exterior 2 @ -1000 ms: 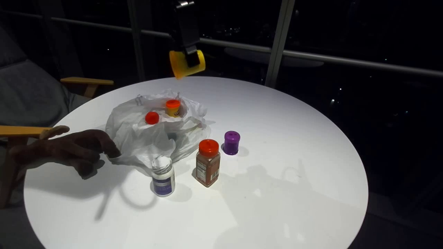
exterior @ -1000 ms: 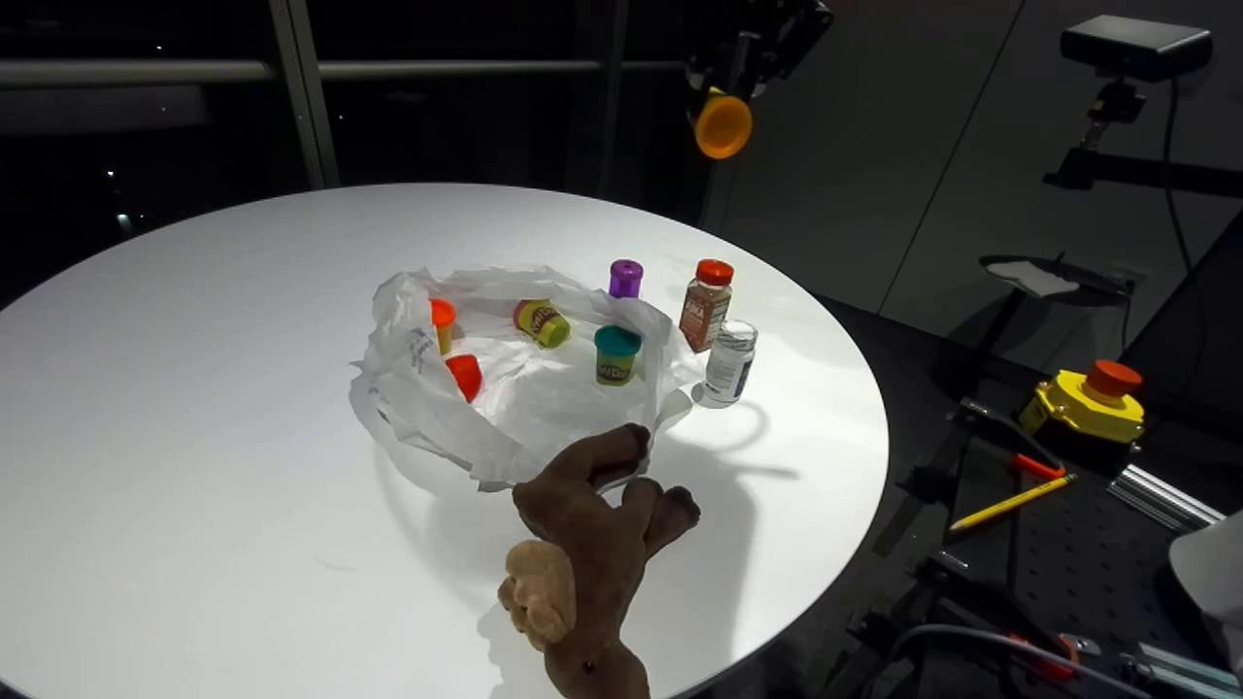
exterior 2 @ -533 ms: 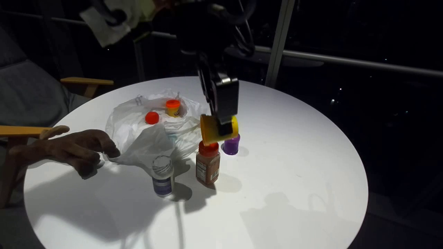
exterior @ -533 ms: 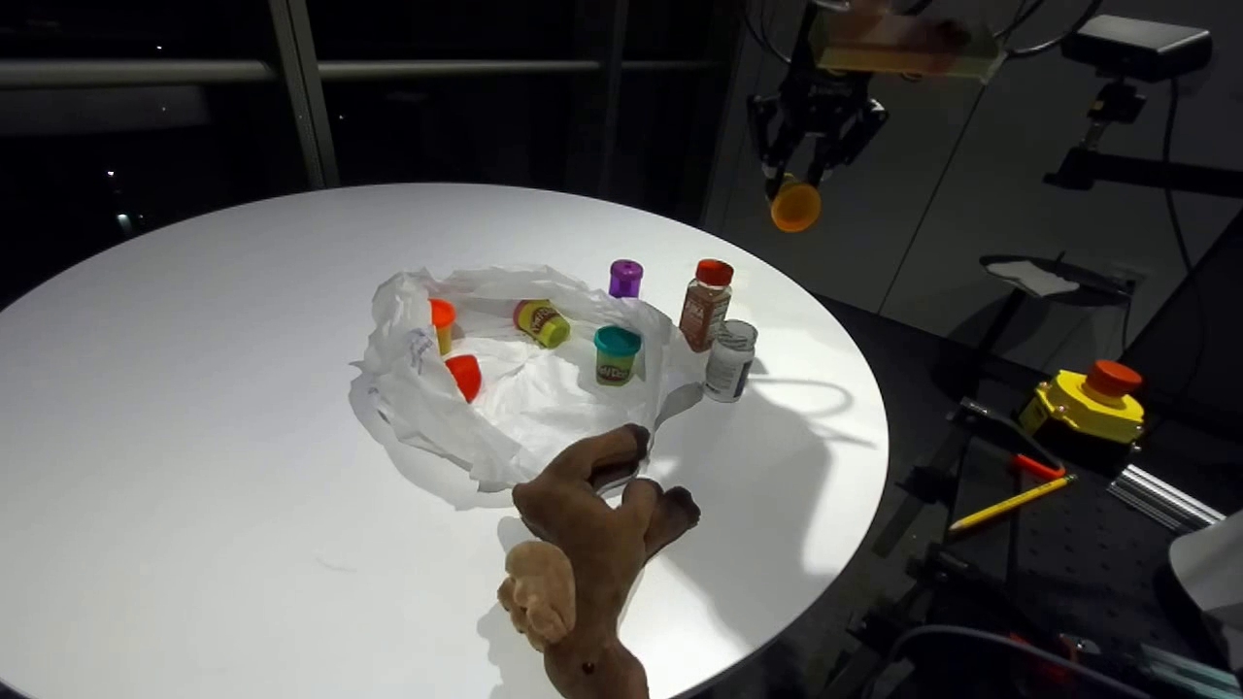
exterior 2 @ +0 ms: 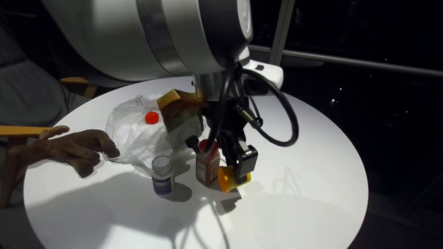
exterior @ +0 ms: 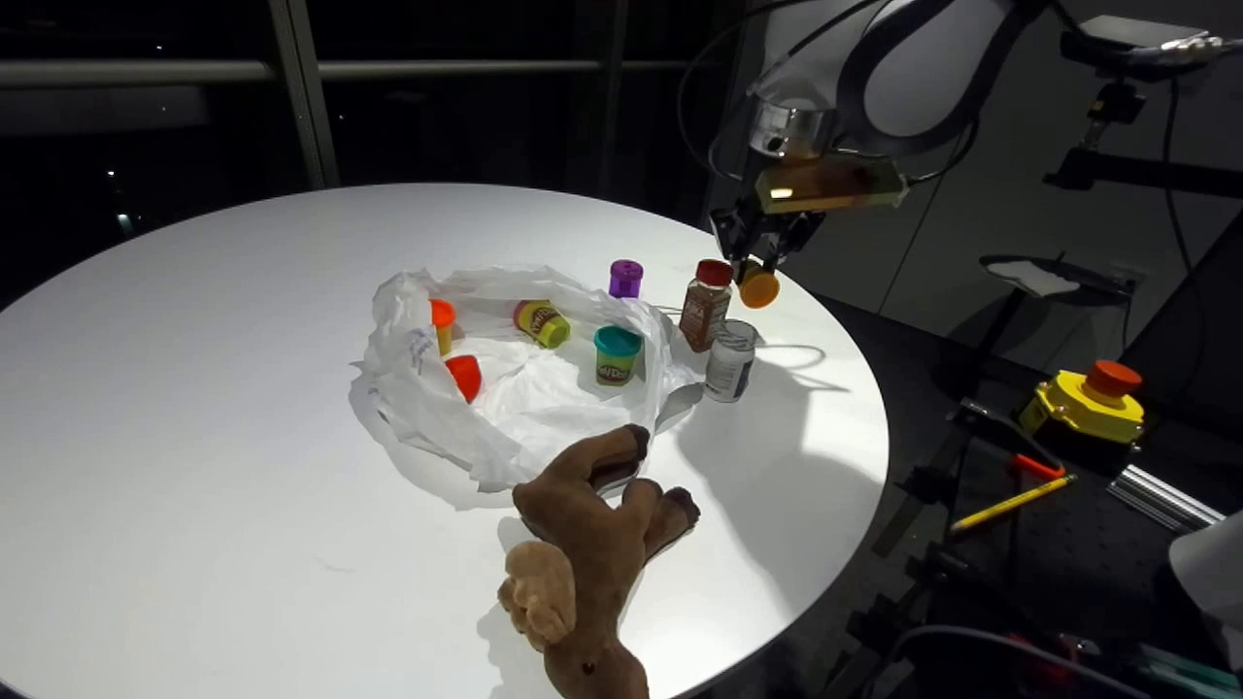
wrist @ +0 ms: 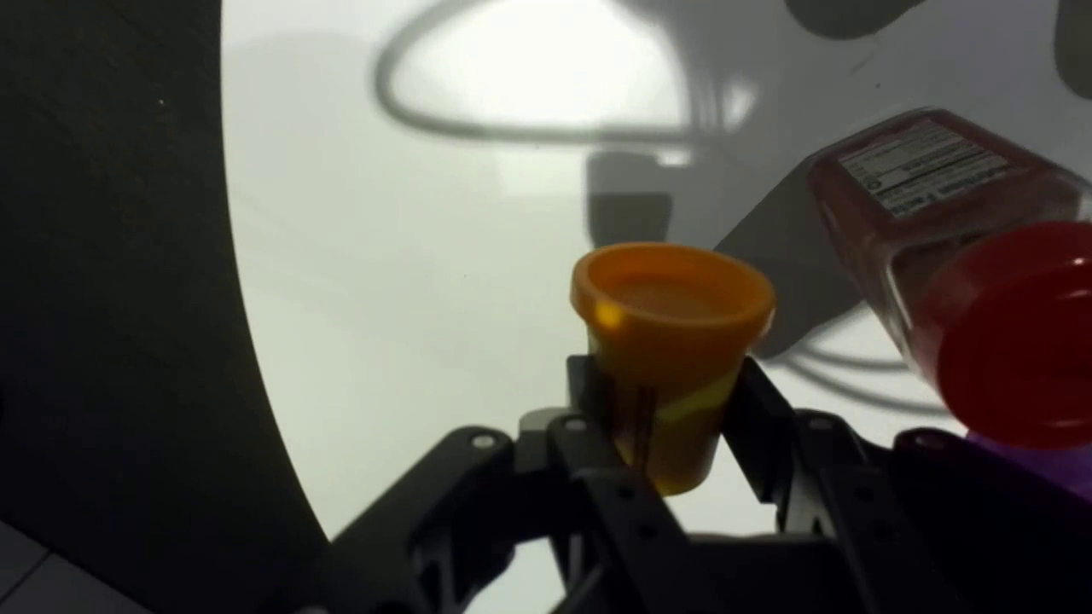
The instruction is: Pick the object in the plastic bag and put them on the table
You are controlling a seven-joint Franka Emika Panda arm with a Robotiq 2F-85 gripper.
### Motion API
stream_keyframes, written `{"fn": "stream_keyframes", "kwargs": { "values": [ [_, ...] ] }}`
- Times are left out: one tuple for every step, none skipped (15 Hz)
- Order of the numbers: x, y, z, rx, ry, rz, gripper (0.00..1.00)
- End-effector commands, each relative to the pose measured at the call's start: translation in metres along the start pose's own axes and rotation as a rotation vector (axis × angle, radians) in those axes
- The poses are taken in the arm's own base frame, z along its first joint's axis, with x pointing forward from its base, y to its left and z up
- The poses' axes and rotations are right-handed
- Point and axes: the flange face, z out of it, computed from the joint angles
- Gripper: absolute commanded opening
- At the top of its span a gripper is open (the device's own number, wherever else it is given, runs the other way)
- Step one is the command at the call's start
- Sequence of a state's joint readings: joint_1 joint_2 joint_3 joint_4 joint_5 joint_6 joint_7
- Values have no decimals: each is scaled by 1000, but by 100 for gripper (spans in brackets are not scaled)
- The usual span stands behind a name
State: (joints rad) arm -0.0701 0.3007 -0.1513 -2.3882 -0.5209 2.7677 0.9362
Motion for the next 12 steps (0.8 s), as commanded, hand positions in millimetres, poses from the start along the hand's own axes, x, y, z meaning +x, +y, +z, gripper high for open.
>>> {"fn": "stream_keyframes", "kwargs": {
  "values": [
    [24, -8, 23, 3, 43, -24, 8],
    [27, -7, 26, 13, 49, -23, 8],
    [30, -6, 27, 30, 57, -15, 46],
    [32, -5, 28, 43, 61, -8, 59],
    [35, -4, 27, 58, 66, -3, 65],
    [36, -2, 25, 70, 69, -1, 74],
    [38, -1, 20, 81, 77, -1, 82],
    [39, 0, 14, 91, 85, -3, 92],
    [40, 1, 6, 104, 99, -6, 99],
    [40, 0, -5, 118, 114, -11, 100],
    [38, -3, -19, 136, 135, -15, 100],
    [35, -8, -37, 151, 161, -25, 100]
  ]
}}
